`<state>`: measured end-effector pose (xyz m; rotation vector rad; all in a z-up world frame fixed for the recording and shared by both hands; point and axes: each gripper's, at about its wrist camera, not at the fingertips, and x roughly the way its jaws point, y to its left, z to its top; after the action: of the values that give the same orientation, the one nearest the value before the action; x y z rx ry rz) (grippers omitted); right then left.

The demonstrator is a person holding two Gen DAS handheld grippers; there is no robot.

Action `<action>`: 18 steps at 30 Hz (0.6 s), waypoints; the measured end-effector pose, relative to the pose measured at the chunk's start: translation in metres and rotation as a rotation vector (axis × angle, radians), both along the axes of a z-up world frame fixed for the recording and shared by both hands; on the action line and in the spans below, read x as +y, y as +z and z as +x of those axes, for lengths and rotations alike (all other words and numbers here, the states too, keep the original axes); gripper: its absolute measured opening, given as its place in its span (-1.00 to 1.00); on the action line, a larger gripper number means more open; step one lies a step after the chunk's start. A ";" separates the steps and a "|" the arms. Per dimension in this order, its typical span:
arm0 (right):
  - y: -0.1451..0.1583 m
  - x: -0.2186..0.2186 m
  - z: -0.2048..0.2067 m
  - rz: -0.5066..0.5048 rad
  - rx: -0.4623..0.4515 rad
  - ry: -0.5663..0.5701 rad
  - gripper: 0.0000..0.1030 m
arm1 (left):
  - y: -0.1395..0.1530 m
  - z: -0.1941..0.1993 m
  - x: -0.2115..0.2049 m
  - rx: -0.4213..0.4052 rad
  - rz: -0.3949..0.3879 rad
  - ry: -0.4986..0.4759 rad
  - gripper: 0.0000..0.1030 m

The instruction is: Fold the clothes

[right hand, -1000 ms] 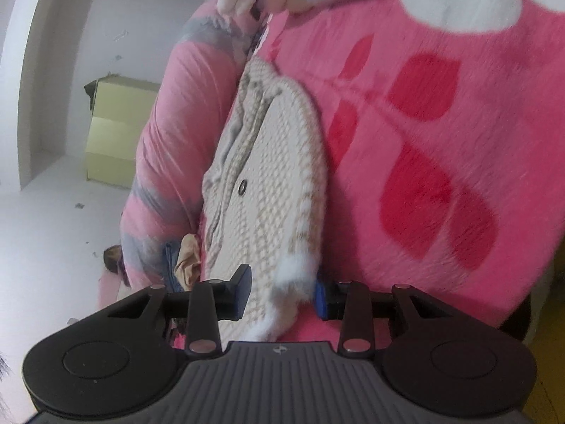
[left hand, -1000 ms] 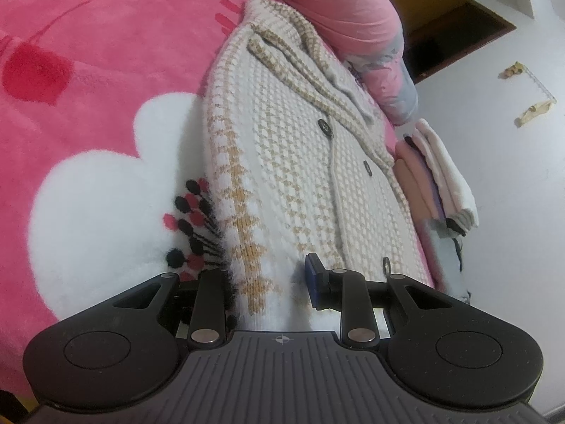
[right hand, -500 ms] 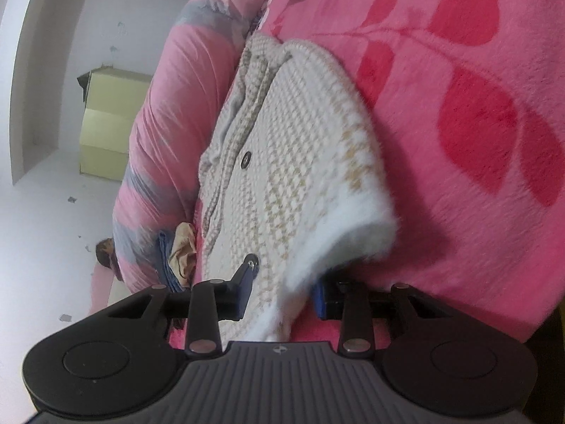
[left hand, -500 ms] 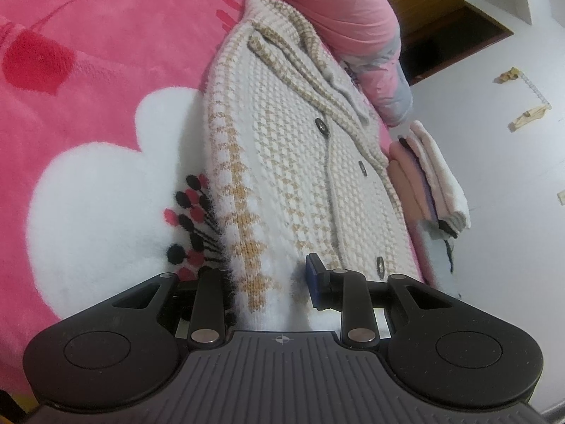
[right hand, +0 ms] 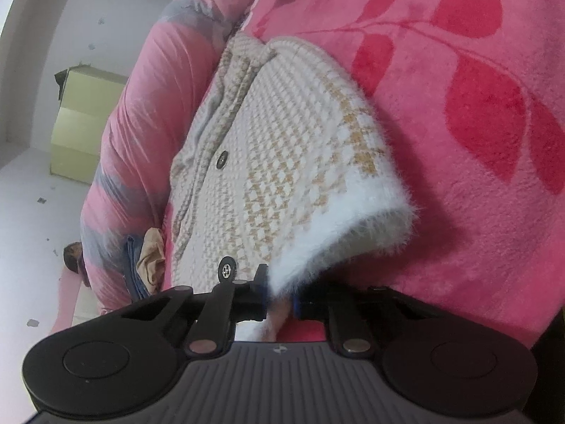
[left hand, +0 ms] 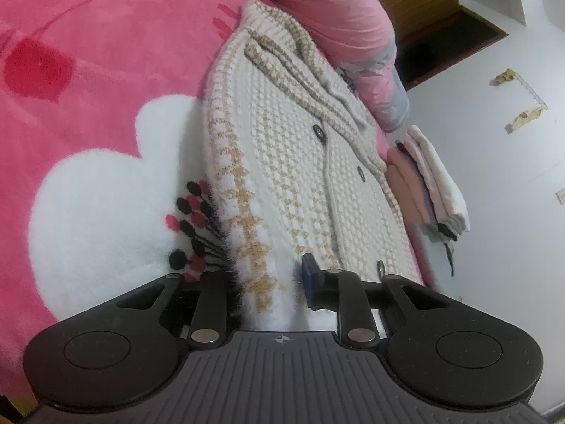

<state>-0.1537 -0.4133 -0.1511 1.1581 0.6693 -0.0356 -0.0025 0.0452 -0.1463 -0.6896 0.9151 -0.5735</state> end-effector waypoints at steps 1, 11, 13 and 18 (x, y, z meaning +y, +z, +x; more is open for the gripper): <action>0.001 0.000 0.000 -0.005 -0.002 0.002 -0.76 | 0.001 -0.001 0.000 -0.006 -0.001 0.001 -0.70; -0.003 -0.003 0.005 0.040 0.009 0.021 -0.70 | -0.005 0.003 0.003 0.037 -0.022 -0.010 -0.69; -0.003 -0.003 0.006 0.042 0.013 0.021 -0.69 | -0.007 0.004 0.003 0.047 -0.032 -0.009 -0.66; -0.005 -0.002 0.008 0.052 0.015 0.006 -0.65 | -0.010 0.005 0.002 0.064 -0.050 -0.007 -0.63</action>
<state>-0.1460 -0.4150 -0.1562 1.2062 0.6906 -0.0218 0.0027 0.0471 -0.1565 -0.7542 0.9658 -0.5848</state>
